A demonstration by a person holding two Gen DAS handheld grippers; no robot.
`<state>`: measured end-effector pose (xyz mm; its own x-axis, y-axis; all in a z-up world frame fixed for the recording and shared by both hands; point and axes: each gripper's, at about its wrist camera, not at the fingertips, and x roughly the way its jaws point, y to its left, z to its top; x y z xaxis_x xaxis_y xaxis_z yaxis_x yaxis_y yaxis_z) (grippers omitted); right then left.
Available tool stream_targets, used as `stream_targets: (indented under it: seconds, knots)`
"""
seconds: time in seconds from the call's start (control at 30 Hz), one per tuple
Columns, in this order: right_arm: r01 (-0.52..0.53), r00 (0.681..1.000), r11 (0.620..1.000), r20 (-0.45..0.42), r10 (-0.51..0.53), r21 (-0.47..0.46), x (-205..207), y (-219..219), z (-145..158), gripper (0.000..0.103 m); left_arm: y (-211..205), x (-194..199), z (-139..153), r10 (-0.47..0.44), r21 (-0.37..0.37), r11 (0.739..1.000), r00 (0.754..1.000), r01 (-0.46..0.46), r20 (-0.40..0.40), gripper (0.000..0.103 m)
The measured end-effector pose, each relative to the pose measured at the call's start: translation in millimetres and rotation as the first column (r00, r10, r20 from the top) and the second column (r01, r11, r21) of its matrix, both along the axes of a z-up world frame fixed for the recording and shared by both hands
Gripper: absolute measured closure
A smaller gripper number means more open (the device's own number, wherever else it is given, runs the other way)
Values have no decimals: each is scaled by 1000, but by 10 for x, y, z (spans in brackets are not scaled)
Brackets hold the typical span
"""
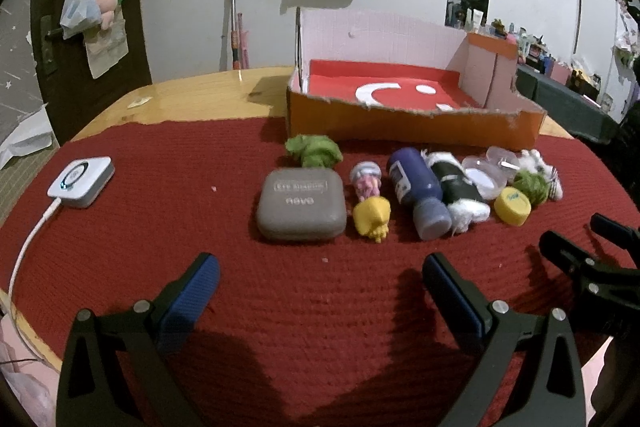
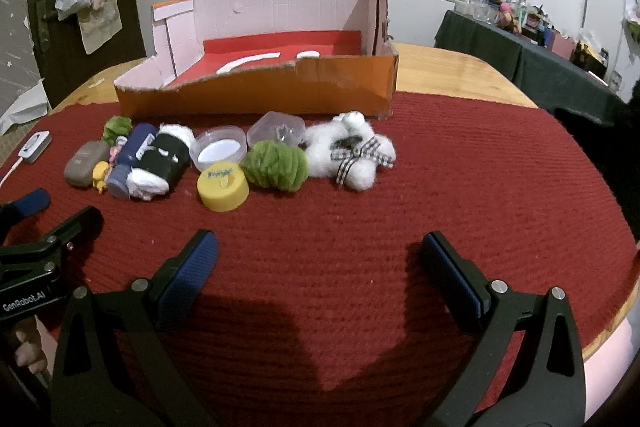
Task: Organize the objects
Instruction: 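Move both tools toward the objects in front of the box, then grasp the grey eye-shadow case with the left tool while the right tool grasps the white plush sheep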
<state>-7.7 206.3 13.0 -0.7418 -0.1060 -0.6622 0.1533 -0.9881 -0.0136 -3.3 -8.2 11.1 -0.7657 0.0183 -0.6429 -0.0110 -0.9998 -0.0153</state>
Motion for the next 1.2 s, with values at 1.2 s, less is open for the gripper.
stream_targets:
  seconds: [1.2]
  knots:
    - [-92, 952, 996, 293, 89, -4, -1095, 299, 32, 0, -336, -794, 104, -175, 6, 984, 955, 179, 239, 7]
